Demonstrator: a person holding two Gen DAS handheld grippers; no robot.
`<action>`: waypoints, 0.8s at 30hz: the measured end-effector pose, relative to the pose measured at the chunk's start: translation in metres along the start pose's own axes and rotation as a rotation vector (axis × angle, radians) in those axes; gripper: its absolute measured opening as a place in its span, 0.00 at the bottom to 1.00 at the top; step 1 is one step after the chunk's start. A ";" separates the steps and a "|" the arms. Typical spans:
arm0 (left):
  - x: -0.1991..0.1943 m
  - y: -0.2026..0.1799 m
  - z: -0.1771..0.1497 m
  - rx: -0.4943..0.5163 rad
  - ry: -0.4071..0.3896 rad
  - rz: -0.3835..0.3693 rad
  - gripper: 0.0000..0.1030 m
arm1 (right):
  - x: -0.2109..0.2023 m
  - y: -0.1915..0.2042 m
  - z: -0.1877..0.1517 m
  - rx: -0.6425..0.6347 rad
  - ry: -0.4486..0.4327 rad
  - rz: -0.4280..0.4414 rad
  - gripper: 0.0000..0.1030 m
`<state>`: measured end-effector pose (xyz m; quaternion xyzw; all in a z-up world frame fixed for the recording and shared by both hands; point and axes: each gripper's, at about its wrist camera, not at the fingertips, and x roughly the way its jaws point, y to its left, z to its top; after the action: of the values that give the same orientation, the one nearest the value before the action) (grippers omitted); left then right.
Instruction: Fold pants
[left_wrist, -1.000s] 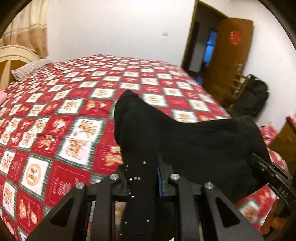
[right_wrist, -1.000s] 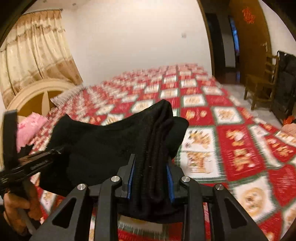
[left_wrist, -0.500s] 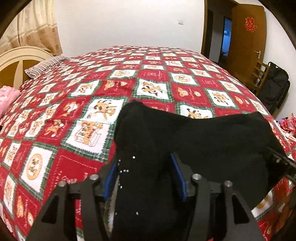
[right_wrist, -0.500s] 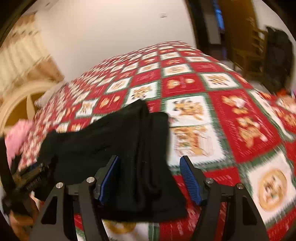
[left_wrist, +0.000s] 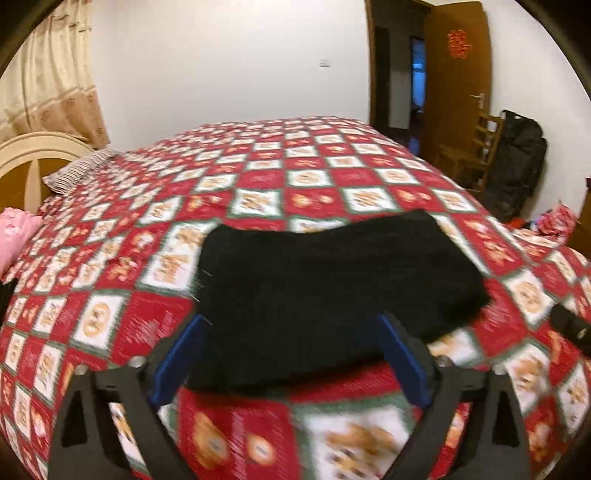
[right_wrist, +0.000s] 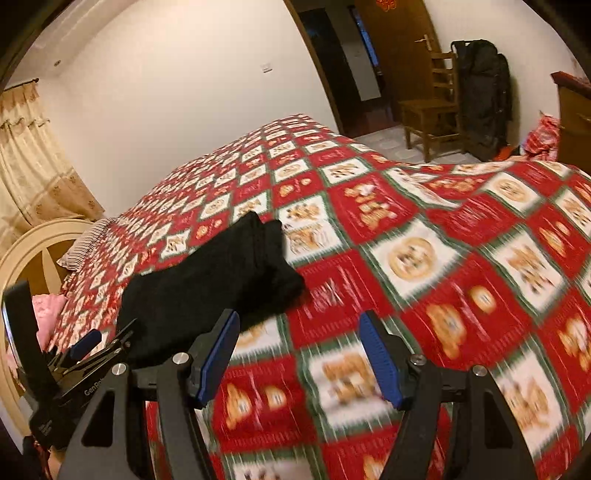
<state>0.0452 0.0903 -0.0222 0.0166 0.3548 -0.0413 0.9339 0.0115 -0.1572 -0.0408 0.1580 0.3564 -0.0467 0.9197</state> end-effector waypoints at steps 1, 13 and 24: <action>-0.005 -0.008 -0.004 0.013 0.005 -0.015 0.96 | -0.003 -0.001 -0.003 0.005 -0.004 -0.009 0.67; -0.055 -0.032 -0.025 0.045 -0.023 -0.071 0.97 | -0.073 0.011 -0.021 -0.061 -0.183 -0.096 0.67; -0.078 -0.046 -0.025 0.090 -0.053 -0.014 0.98 | -0.099 0.025 -0.024 -0.119 -0.271 -0.099 0.69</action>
<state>-0.0330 0.0515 0.0108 0.0550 0.3280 -0.0642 0.9409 -0.0724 -0.1281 0.0148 0.0778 0.2383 -0.0918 0.9637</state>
